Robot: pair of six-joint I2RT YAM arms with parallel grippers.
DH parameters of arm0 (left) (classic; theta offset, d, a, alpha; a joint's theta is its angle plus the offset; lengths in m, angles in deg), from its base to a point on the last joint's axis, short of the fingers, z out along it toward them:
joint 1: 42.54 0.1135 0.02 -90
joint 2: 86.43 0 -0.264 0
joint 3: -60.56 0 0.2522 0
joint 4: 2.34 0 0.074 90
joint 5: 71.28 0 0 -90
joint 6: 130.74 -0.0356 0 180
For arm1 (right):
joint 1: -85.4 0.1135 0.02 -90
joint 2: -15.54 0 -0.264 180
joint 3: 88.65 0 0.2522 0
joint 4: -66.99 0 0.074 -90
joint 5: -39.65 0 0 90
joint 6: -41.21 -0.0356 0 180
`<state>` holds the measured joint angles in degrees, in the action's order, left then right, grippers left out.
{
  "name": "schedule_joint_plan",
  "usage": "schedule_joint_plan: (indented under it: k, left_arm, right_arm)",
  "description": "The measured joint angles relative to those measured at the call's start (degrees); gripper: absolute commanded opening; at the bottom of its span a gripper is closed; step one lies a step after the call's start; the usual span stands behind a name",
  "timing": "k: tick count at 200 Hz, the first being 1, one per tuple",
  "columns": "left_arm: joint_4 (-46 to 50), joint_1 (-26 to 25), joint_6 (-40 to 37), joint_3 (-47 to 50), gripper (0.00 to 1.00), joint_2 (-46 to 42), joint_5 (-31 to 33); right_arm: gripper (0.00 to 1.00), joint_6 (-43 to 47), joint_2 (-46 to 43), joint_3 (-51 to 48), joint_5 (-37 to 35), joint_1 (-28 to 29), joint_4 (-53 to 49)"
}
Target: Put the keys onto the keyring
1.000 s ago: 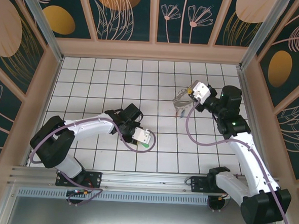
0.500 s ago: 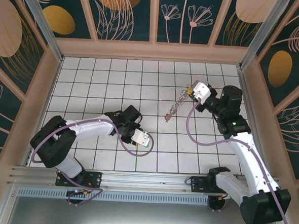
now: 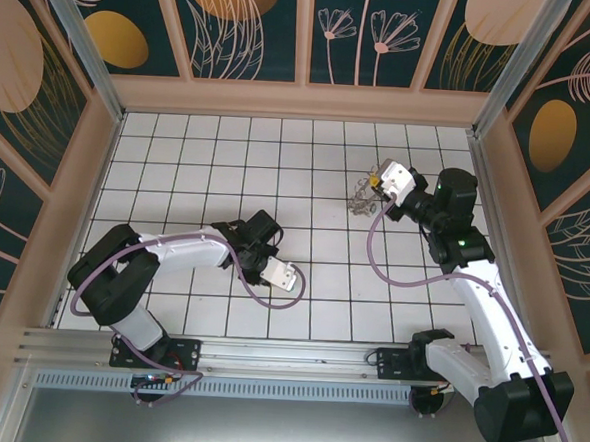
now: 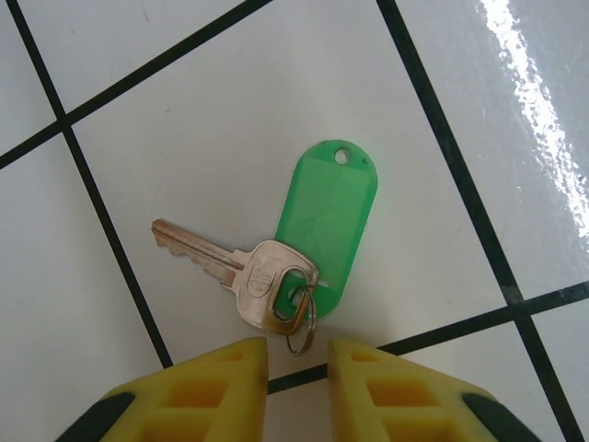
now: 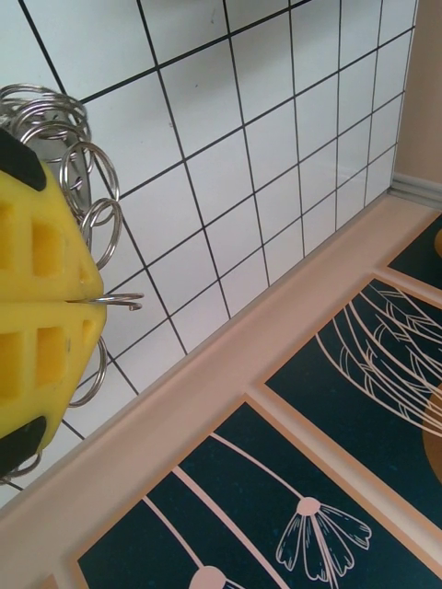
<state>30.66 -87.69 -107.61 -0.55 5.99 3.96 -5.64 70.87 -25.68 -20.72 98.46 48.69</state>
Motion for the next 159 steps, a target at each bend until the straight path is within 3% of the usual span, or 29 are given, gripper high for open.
schedule_joint_plan:
  k: [113,137,159]
  left_arm:
    - [0.0,-0.6,0.0,0.0,0.18,1.1,0.5]
    - [-0.1,-0.6,0.0,0.0,0.26,1.1,1.5]
    - [-1.0,-0.6,0.1,0.0,0.28,1.1,2.2]
  right_arm:
    - [0.00,0.0,0.0,0.0,0.4,0.0,0.0]
    - [0.00,0.1,0.0,0.0,0.4,0.0,0.0]
    - [0.00,0.2,-0.1,0.0,0.4,0.0,0.0]
